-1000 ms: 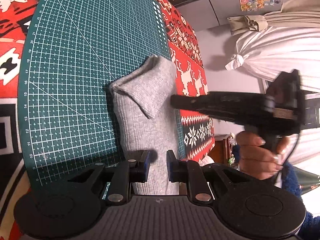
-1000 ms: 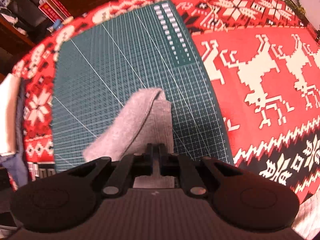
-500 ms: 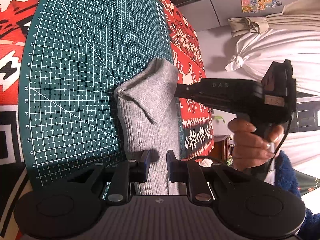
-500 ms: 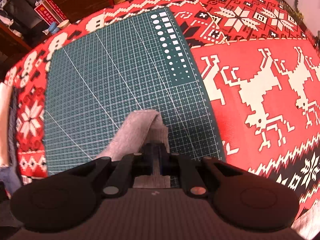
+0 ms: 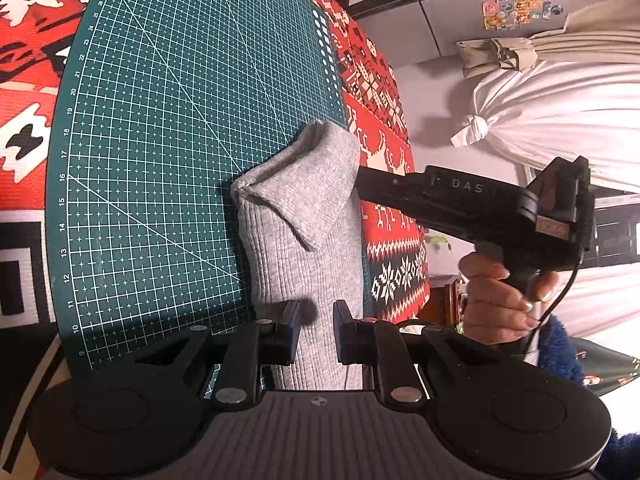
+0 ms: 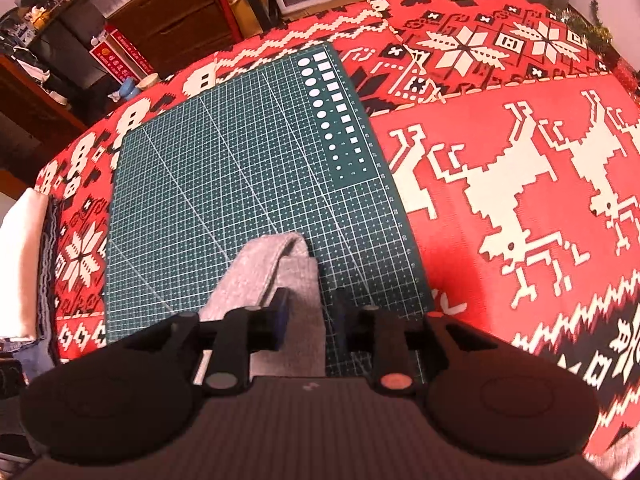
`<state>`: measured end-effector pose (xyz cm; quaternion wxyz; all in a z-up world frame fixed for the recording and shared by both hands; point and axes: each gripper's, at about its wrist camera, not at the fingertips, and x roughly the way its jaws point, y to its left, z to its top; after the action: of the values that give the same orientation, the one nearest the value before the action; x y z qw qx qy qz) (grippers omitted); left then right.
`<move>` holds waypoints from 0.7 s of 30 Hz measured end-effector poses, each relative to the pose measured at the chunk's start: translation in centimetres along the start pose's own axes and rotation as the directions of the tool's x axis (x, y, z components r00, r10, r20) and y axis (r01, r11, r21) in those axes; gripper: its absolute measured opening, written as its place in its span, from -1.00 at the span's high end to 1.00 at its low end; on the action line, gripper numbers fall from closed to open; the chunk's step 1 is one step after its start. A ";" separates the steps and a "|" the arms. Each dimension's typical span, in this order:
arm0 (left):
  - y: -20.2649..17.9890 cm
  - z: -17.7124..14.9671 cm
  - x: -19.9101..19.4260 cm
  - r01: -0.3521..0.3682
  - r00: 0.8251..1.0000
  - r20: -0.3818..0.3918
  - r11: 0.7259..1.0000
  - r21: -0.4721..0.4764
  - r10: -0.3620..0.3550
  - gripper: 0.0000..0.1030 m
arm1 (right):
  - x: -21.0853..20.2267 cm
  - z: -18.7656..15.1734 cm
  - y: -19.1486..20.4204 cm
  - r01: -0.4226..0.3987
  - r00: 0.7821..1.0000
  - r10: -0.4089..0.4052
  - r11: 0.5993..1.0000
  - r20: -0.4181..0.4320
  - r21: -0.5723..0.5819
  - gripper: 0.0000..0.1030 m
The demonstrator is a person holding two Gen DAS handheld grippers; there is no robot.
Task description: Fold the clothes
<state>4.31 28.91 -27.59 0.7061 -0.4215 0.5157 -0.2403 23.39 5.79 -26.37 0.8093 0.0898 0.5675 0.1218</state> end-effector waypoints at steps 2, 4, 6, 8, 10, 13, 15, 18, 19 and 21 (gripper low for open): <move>0.1 0.1 0.1 0.000 1.000 -0.002 1.000 -0.001 0.000 0.69 | 0.5 -0.1 -0.4 -0.018 1.000 0.018 1.000 -0.001 0.021 0.62; 0.2 0.2 0.1 0.002 1.000 -0.002 1.000 0.001 -0.002 0.69 | 0.5 -0.1 -0.6 -0.046 0.999 0.046 0.998 0.004 0.034 0.93; 0.2 0.2 0.1 0.002 1.000 -0.002 1.000 0.003 -0.002 0.69 | 0.1 0.0 -0.3 -0.046 0.999 0.046 0.999 0.027 0.024 0.98; 0.4 0.2 -0.1 0.003 1.000 0.000 1.000 0.005 -0.003 0.69 | -0.3 0.2 -0.1 -0.049 0.998 0.048 0.999 0.047 0.017 0.99; 0.4 0.2 -0.1 0.006 1.000 0.001 1.000 0.004 -0.006 0.69 | -0.5 0.6 -0.1 -0.057 0.997 0.055 0.998 0.058 0.025 0.99; 0.4 0.2 -0.1 0.008 1.000 0.001 1.000 0.003 -0.008 0.69 | 0.4 0.8 -0.5 -0.041 0.998 0.039 0.999 0.039 0.034 0.98; 0.4 0.2 -0.1 0.007 1.000 0.001 1.000 0.003 -0.007 0.69 | 0.8 0.7 -0.6 -0.028 0.999 0.027 0.999 0.038 0.024 0.95; 0.4 0.2 -0.2 0.003 1.000 0.006 1.000 0.003 -0.003 0.69 | 0.1 0.6 -0.5 0.001 0.997 -0.002 1.000 0.075 0.013 0.85; 0.3 0.2 -0.2 0.002 1.000 0.008 1.000 0.003 -0.002 0.69 | -0.6 0.6 -0.4 0.002 0.996 -0.004 1.000 0.089 0.012 0.81; 0.2 0.2 -0.3 0.000 1.000 0.014 1.000 0.004 0.000 0.69 | -2.0 0.6 -0.3 -0.002 0.993 0.001 1.000 0.116 0.006 0.81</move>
<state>4.33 29.33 -27.60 0.7107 -0.4215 0.5103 -0.2383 23.30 4.94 -24.49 0.8405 0.0998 0.5199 0.1151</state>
